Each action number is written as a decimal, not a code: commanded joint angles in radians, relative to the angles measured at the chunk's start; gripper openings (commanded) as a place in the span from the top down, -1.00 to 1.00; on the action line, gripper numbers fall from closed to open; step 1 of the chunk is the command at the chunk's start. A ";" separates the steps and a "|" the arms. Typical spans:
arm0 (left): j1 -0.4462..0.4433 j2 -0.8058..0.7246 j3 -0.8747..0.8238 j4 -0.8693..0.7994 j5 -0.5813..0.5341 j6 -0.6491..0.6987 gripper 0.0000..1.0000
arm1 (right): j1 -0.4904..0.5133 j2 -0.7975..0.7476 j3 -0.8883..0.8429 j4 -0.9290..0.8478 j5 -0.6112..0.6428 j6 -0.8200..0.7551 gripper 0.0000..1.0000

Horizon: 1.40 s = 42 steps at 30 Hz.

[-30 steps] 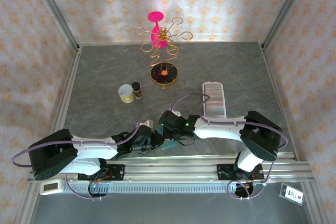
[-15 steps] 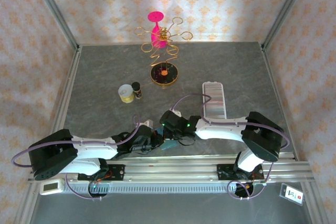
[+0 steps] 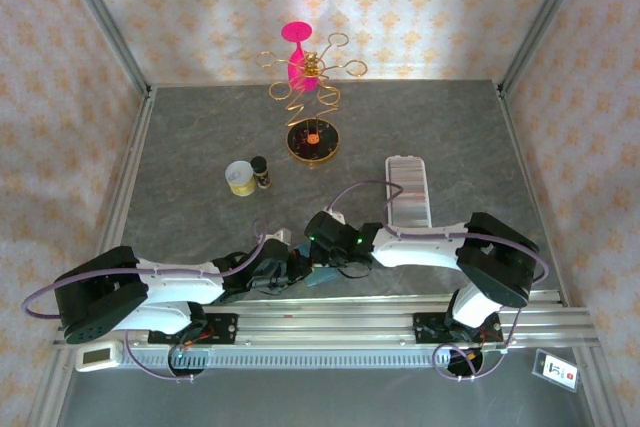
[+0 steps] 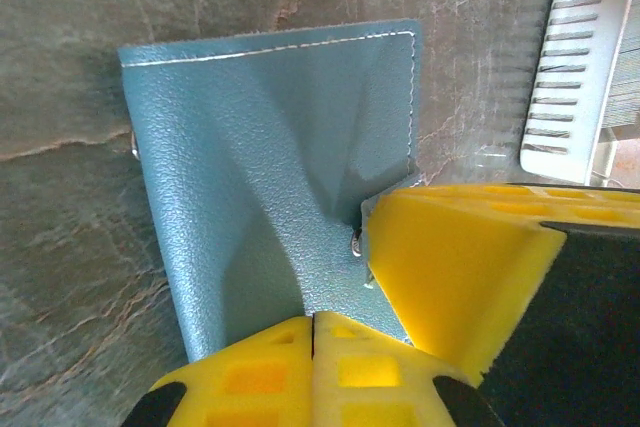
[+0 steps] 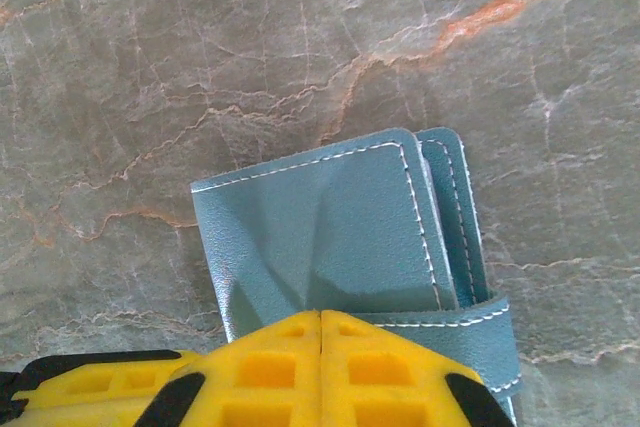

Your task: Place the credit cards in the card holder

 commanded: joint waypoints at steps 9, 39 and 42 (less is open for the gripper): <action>-0.005 -0.053 -0.026 -0.026 -0.031 0.001 1.00 | 0.040 0.040 -0.193 -0.001 0.018 0.094 1.00; 0.587 -0.339 0.518 -0.671 -0.793 0.801 -0.98 | -0.540 -0.646 -0.098 0.264 0.506 -0.556 -0.50; 0.715 -0.297 0.480 -0.534 -0.824 0.852 -0.98 | -0.749 -0.701 -0.266 0.504 0.466 -0.789 -0.82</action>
